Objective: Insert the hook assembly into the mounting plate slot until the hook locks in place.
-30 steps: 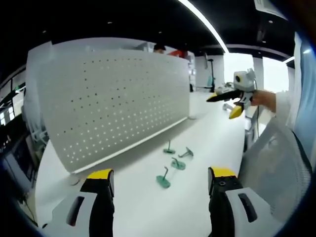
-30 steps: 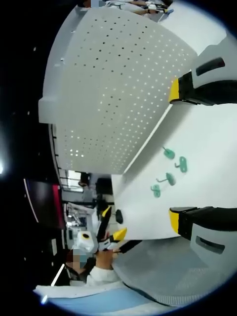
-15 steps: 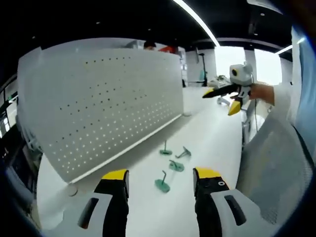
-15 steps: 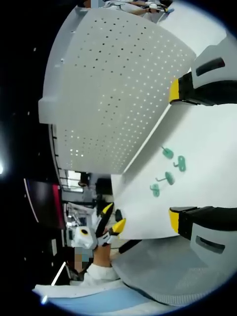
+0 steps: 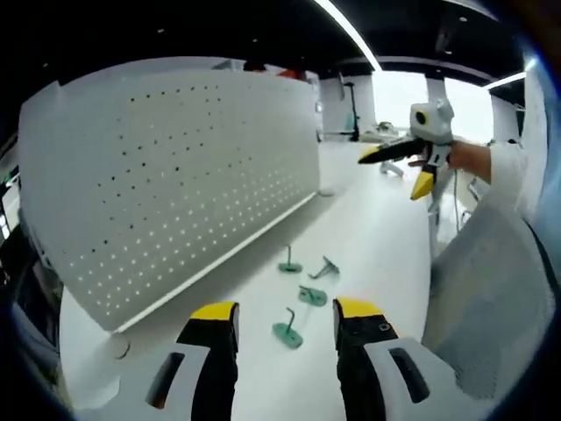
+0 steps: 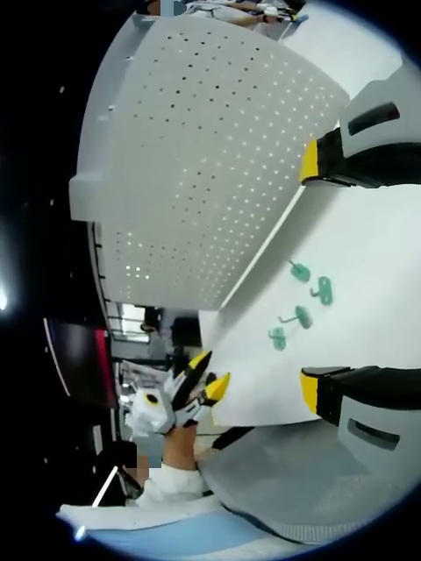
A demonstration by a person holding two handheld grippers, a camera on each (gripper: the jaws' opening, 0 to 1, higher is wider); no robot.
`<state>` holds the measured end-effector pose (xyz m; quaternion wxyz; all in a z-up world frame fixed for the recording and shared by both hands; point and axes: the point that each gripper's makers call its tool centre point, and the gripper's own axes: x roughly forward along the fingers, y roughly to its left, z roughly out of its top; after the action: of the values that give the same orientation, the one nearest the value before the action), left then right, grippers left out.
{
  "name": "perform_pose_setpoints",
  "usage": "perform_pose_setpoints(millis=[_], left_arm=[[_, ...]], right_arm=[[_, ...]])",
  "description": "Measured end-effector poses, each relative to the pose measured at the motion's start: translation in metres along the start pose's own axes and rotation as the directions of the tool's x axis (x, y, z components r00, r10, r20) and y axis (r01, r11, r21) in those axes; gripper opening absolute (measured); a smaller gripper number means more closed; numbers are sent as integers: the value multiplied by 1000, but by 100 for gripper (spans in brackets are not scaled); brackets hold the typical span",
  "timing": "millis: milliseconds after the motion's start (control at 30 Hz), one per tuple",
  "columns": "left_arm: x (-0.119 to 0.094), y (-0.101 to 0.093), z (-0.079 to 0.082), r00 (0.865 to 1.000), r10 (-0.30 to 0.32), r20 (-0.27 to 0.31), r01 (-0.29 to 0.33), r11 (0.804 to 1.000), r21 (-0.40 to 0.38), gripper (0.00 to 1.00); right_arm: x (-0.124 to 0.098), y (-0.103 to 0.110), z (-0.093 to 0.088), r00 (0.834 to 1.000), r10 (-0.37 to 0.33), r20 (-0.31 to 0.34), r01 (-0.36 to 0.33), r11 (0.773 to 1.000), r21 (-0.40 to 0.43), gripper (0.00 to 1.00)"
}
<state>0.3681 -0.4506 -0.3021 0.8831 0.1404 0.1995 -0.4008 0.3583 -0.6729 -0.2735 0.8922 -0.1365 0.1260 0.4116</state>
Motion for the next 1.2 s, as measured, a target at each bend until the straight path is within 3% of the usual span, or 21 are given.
perform_pose_setpoints(millis=[367, 767, 1200], left_arm=[[22, 7, -22, 997, -39, -69, 37, 999, -35, 38], [49, 10, -56, 981, -77, -176, 71, 997, -41, 32], [71, 11, -73, 970, -107, -220, 95, 993, -63, 22]], right_arm=[[3, 0, 1, 1000, 0, 0, 0, 1000, 4, 85], [3, 0, -3, 1000, -1, -16, 1, 1000, 5, 85], [3, 0, -8, 999, 2, -40, -1, 1000, 4, 85]])
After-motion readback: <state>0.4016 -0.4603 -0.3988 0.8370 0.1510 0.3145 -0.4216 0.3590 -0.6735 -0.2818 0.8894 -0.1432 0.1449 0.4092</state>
